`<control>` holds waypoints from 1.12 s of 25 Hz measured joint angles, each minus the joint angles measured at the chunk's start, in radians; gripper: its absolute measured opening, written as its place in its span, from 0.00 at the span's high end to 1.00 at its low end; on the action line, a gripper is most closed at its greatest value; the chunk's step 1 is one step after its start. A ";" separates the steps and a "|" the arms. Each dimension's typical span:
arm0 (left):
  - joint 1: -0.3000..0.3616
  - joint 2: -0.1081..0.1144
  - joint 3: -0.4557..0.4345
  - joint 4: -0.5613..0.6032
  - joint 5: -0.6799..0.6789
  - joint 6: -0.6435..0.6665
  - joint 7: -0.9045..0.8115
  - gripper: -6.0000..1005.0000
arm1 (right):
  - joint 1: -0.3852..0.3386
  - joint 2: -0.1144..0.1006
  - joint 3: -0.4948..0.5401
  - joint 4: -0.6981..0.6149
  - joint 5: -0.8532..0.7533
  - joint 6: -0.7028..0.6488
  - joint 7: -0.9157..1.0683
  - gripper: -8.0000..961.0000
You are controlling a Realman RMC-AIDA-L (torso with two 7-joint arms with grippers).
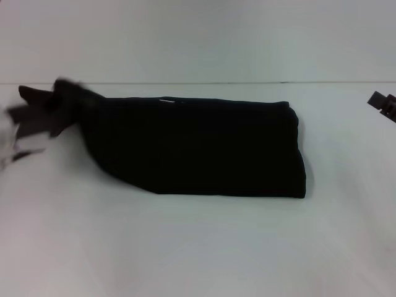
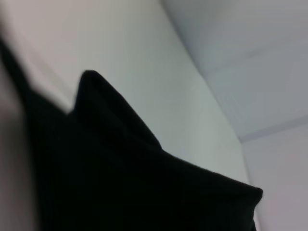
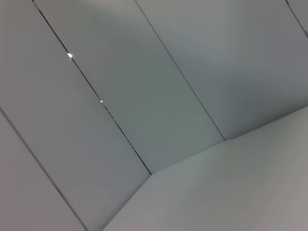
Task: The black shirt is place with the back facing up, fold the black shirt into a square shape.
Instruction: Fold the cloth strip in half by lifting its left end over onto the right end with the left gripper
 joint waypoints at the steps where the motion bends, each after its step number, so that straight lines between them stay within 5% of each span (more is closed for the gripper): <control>1: -0.020 -0.005 0.029 0.026 0.000 0.011 -0.020 0.91 | 0.001 0.001 0.000 0.000 0.000 0.000 0.000 0.27; 7: -0.174 -0.020 0.237 0.086 -0.003 0.045 -0.090 0.91 | 0.006 0.006 0.000 0.002 0.000 -0.001 0.000 0.27; 14: -0.333 -0.090 0.546 0.017 0.000 -0.083 0.038 0.91 | 0.006 0.010 0.001 0.002 0.000 -0.003 -0.002 0.27; 18: -0.395 -0.111 0.703 -0.067 0.001 -0.166 0.149 0.90 | 0.006 0.008 0.001 0.002 0.000 -0.003 -0.003 0.27; 24: -0.384 -0.142 0.889 -0.031 0.011 -0.180 0.197 0.84 | 0.003 -0.002 0.001 0.004 0.000 0.002 0.002 0.27; 28: -0.338 -0.135 0.883 0.039 0.012 -0.117 0.198 0.74 | 0.005 -0.009 0.001 -0.003 -0.005 0.005 0.039 0.27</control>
